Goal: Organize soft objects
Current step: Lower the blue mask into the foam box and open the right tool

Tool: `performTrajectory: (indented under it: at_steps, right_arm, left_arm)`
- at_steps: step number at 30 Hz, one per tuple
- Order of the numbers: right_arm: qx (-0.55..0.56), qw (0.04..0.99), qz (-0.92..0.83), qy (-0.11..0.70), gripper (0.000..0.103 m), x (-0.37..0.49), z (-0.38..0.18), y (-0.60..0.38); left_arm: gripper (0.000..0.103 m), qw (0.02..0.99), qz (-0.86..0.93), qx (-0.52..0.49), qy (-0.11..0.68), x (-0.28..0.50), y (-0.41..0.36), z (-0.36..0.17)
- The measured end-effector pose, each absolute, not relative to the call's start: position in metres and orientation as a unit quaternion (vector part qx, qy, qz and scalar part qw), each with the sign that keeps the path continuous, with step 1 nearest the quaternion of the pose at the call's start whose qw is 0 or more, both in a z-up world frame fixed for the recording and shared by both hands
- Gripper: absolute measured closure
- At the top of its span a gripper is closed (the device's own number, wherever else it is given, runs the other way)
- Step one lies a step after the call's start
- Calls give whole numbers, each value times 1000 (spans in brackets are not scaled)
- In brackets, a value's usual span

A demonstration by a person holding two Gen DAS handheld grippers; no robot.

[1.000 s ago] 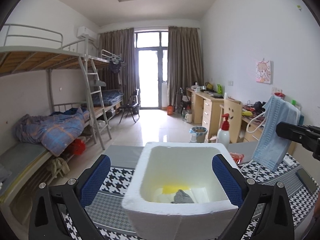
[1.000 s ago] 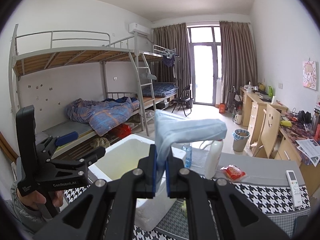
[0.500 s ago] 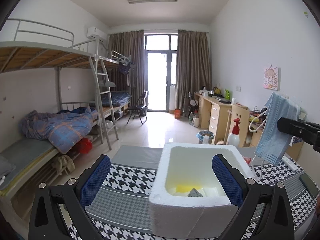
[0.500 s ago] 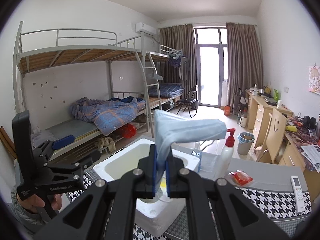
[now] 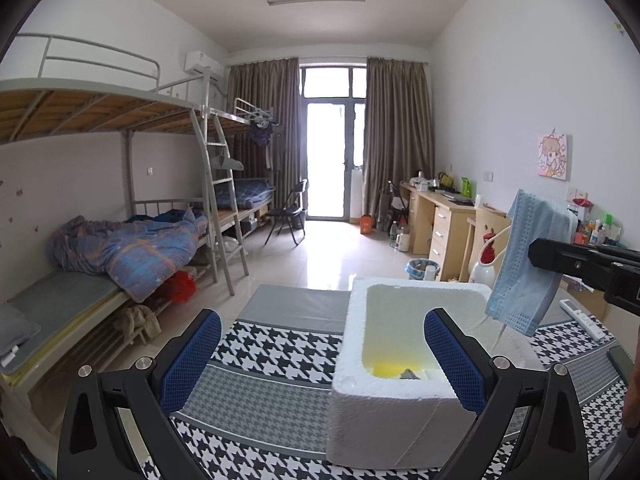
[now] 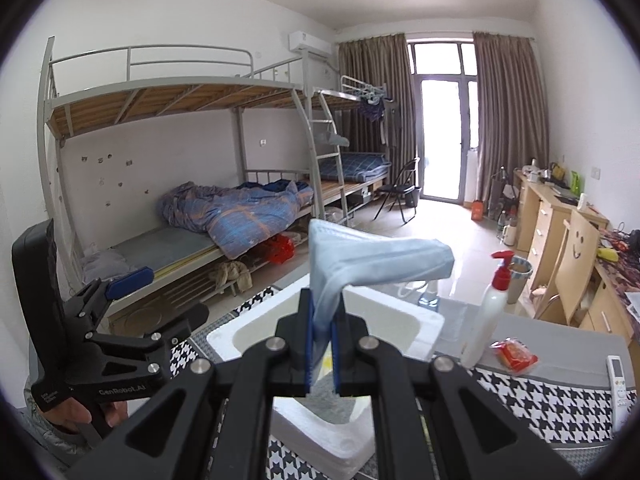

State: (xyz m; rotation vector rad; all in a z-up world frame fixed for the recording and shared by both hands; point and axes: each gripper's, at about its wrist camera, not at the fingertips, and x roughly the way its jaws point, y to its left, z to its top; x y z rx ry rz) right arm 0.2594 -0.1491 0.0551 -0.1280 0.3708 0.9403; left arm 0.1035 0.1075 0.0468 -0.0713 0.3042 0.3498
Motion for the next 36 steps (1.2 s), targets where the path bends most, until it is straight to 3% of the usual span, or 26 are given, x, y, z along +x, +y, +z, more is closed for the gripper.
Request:
performTrajectory:
  at_steps: [25,27,31,32,36]
  right_arm:
    - [-106,845,457,258,91,275,21,-107]
    - [-108,843,459,260,84,275,21,-106]
    - [-114,842,460,258,34,272,19,-103]
    - [-117,844,456,257,29,271,19,-103]
    - [-119,838,458,271,29,274,17,-104]
  left_arm:
    - [1,971,183,-46,148,98,121,46]
    - [1,970,186,-48,147,98,122,46]
    - [1,970,185,-49,148,99,123,45]
    - [1,971,184,-48,148,99,122,45]
    - [1,971,183,-49,147,98,123,43]
